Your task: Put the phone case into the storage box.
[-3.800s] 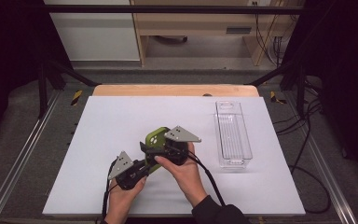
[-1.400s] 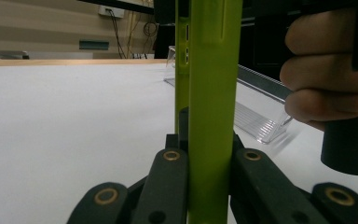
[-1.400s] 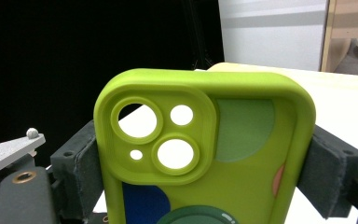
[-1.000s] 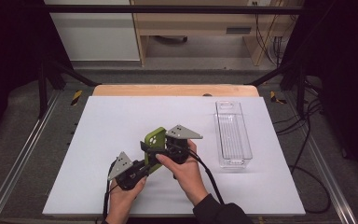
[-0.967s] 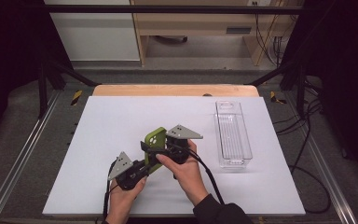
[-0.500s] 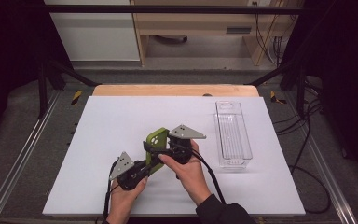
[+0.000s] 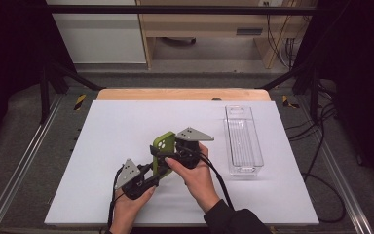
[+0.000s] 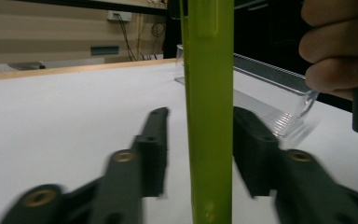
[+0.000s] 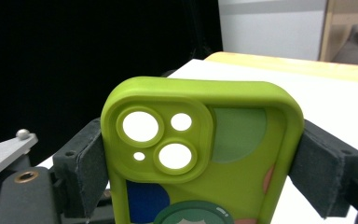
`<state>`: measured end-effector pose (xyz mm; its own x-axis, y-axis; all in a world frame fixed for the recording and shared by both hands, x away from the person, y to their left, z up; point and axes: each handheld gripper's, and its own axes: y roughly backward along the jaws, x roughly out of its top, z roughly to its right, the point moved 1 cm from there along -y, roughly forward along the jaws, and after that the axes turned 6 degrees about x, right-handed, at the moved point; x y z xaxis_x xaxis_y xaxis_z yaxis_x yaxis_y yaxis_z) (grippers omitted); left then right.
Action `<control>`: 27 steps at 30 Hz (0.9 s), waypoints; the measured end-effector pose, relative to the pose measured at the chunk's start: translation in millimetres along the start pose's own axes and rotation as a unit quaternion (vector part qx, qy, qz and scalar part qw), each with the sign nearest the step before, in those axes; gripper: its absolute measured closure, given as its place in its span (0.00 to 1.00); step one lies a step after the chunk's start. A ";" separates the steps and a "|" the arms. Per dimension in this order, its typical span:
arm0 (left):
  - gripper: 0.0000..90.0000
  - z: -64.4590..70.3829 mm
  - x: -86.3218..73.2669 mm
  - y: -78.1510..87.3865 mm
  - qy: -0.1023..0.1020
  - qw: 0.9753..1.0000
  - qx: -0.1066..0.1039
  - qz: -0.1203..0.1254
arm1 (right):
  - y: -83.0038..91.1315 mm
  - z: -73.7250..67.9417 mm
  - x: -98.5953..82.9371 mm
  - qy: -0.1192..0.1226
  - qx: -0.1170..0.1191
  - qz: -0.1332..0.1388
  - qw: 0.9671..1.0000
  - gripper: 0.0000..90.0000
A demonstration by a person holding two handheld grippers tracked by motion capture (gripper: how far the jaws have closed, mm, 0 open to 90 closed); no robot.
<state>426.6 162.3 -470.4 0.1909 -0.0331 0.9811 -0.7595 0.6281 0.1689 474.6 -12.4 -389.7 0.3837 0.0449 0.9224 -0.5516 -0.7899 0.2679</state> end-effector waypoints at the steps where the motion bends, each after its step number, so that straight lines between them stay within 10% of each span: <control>1: 0.51 -0.2 1.5 0.4 -0.007 1.000 0.005 0.002 | 0.5 1.7 1.8 0.003 -0.004 0.001 1.000 0.18; 11: 0.17 -7.9 6.3 6.0 -0.018 0.999 0.030 -0.005 | 17.4 29.1 16.8 0.015 -0.048 -0.001 0.999 0.18; 27: 0.02 -25.9 5.8 37.5 -0.034 0.997 0.074 0.002 | 61.7 72.7 61.6 0.031 -0.101 0.029 0.994 0.18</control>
<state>415.3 205.8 -460.9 0.1482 -0.0869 0.9851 -0.8447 0.5070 0.1718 518.1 -102.9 -336.6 0.3036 0.0464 0.9517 -0.7111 -0.6537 0.2587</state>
